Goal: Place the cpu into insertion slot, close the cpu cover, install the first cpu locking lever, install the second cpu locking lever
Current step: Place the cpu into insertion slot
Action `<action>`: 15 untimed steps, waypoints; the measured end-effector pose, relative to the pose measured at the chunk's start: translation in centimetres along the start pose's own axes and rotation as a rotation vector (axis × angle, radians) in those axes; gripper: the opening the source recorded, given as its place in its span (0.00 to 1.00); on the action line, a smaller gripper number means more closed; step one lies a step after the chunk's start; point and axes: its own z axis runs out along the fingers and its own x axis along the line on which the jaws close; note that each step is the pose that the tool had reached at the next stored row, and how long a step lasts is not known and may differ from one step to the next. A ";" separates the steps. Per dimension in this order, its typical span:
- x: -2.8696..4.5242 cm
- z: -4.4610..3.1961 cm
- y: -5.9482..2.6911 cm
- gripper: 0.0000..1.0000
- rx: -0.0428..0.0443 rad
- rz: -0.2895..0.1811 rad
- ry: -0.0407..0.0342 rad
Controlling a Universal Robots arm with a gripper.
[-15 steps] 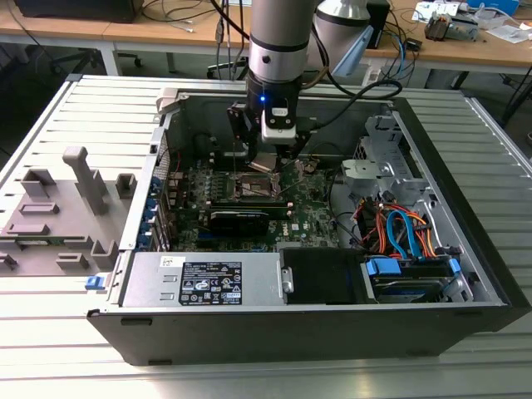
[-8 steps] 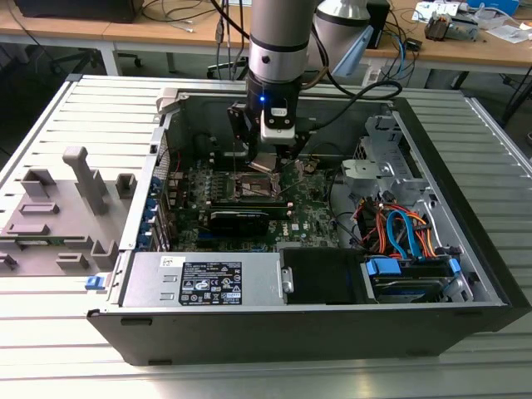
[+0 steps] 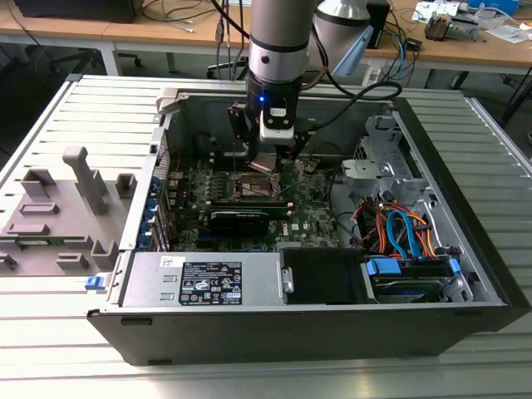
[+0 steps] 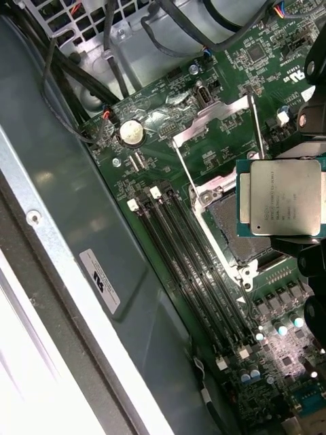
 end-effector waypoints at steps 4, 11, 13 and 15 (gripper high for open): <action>0.00 0.02 0.00 0.55 -0.0002 0.010 -0.0001; 0.00 0.07 0.00 0.55 -0.0009 0.044 -0.0005; 0.00 0.09 0.00 0.55 -0.0012 0.058 -0.0006; 0.00 0.10 0.00 0.55 -0.0014 0.065 -0.0007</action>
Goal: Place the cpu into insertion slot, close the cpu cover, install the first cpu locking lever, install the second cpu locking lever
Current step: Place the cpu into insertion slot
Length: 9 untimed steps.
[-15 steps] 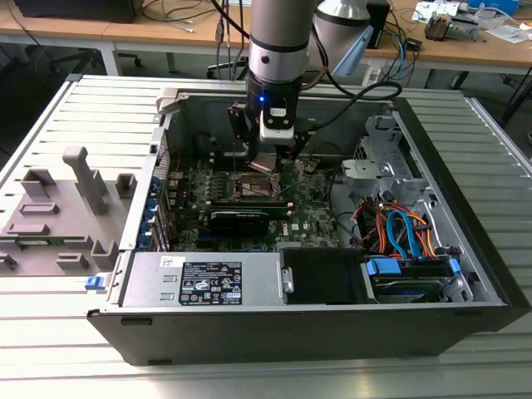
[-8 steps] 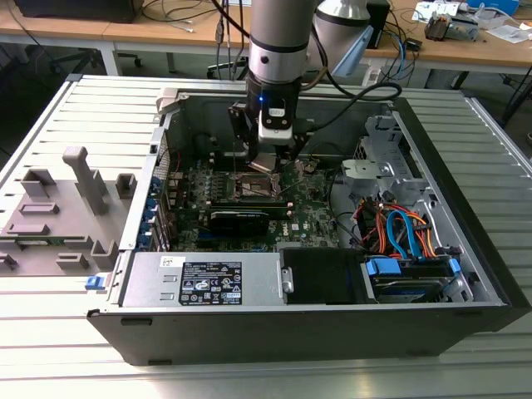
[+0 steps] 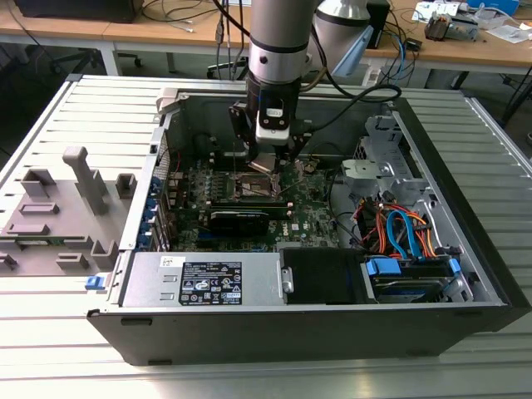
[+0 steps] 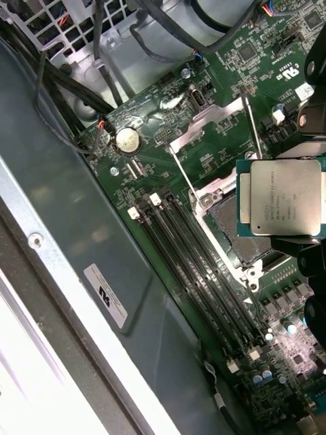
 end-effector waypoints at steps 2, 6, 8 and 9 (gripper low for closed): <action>0.00 0.01 0.00 0.55 -0.0001 0.006 -0.0001; 0.00 0.03 0.00 0.55 -0.0003 0.017 -0.0002; 0.00 0.04 0.00 0.55 -0.0004 0.022 -0.0003; 0.00 0.04 0.00 0.55 -0.0004 0.024 -0.0003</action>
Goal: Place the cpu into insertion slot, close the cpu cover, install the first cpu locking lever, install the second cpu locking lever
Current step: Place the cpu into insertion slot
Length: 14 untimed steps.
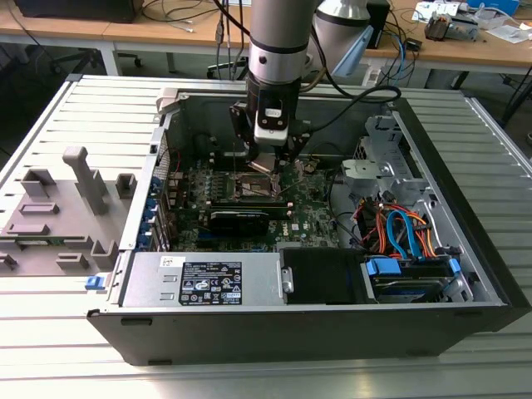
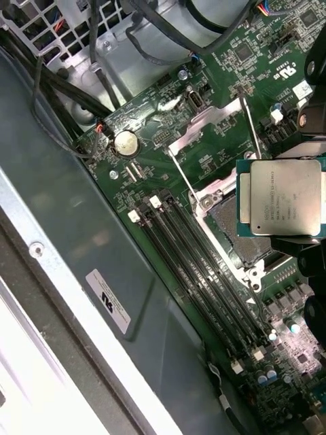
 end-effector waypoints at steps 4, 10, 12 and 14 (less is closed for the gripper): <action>0.00 0.03 0.00 0.55 -0.0004 0.015 -0.0001; 0.00 0.07 0.00 0.55 -0.0007 0.030 -0.0003; 0.00 0.09 0.00 0.55 -0.0008 0.036 -0.0004; 0.00 0.10 0.00 0.55 -0.0009 0.041 -0.0004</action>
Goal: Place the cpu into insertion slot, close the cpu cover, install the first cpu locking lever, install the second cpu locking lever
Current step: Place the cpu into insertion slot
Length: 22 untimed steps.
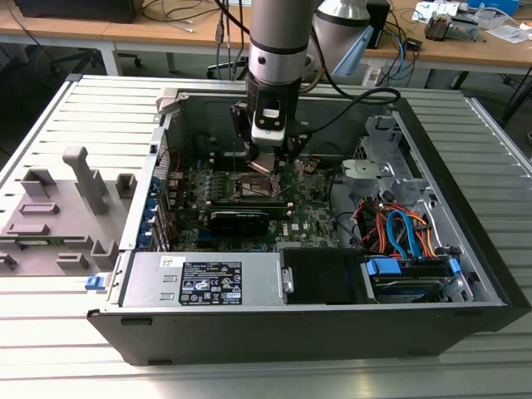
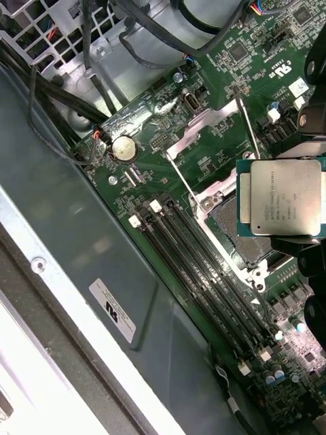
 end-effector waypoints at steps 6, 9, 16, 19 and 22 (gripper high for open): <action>0.00 0.04 0.00 0.55 -0.0003 0.015 -0.0001; 0.00 0.05 0.00 0.55 -0.0004 0.020 -0.0002; 0.00 0.09 0.00 0.55 -0.0007 0.033 -0.0003; 0.00 0.11 0.00 0.55 -0.0009 0.039 -0.0004; 0.00 0.12 0.00 0.55 -0.0009 0.046 -0.0005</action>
